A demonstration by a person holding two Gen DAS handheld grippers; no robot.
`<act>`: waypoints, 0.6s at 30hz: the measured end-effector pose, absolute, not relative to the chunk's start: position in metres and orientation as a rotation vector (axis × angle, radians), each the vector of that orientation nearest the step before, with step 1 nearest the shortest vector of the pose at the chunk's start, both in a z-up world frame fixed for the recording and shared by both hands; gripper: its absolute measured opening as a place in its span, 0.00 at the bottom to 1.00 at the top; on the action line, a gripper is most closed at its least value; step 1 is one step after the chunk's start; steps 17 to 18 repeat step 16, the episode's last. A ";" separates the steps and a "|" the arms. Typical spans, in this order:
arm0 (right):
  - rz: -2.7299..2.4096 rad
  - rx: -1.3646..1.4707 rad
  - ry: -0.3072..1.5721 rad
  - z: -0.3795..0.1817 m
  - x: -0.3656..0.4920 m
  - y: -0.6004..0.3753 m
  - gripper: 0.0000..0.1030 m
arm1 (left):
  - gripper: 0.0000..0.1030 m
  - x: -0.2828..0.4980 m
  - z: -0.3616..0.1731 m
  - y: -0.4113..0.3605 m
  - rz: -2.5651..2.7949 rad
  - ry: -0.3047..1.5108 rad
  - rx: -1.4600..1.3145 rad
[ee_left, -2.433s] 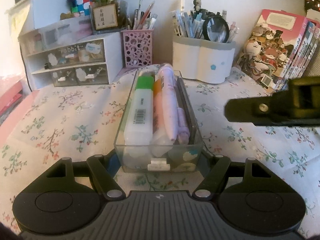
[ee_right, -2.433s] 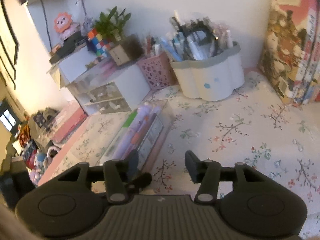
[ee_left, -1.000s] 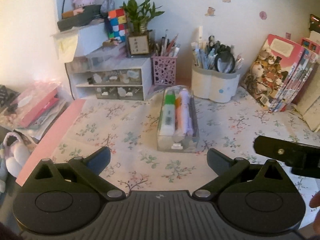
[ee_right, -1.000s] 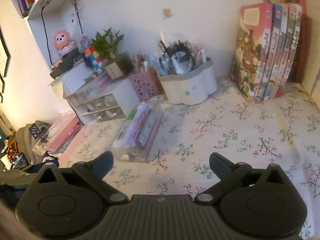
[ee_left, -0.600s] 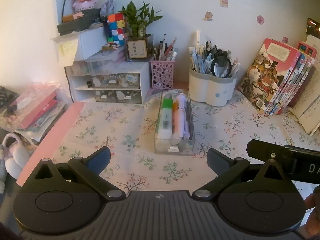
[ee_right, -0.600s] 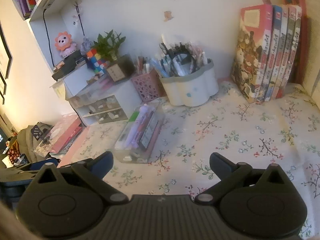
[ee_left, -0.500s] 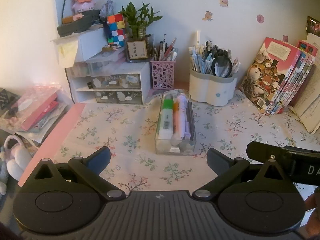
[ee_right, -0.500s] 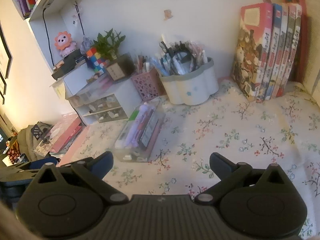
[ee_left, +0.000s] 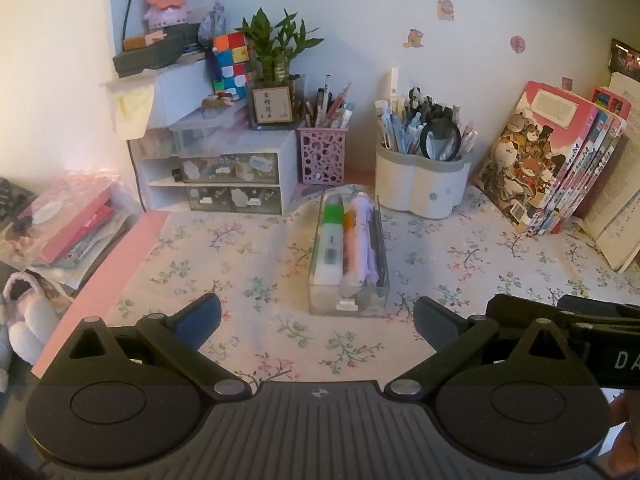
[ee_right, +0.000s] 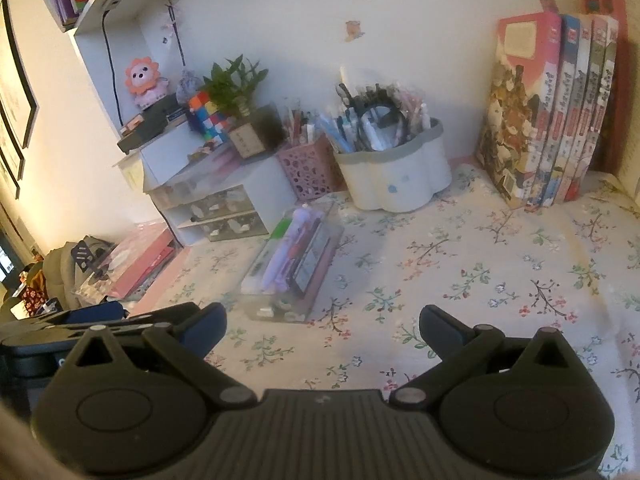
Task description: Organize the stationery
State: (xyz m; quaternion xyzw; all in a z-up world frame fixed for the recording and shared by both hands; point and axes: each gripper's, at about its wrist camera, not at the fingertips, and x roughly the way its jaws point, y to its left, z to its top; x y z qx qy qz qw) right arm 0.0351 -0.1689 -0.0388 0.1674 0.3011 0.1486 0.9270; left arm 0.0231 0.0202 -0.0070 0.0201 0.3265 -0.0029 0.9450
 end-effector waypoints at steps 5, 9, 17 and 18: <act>0.308 0.340 0.615 -0.038 0.035 -0.169 0.78 | 0.95 0.022 -0.007 0.018 -0.001 0.657 0.044; 0.308 0.348 0.612 -0.038 0.035 -0.170 0.78 | 0.95 0.022 -0.007 0.018 -0.004 0.657 0.041; 0.311 0.359 0.611 -0.039 0.036 -0.171 0.78 | 0.95 0.024 -0.008 0.018 -0.015 0.657 0.032; 0.311 0.359 0.611 -0.039 0.036 -0.171 0.78 | 0.95 0.024 -0.008 0.018 -0.015 0.657 0.032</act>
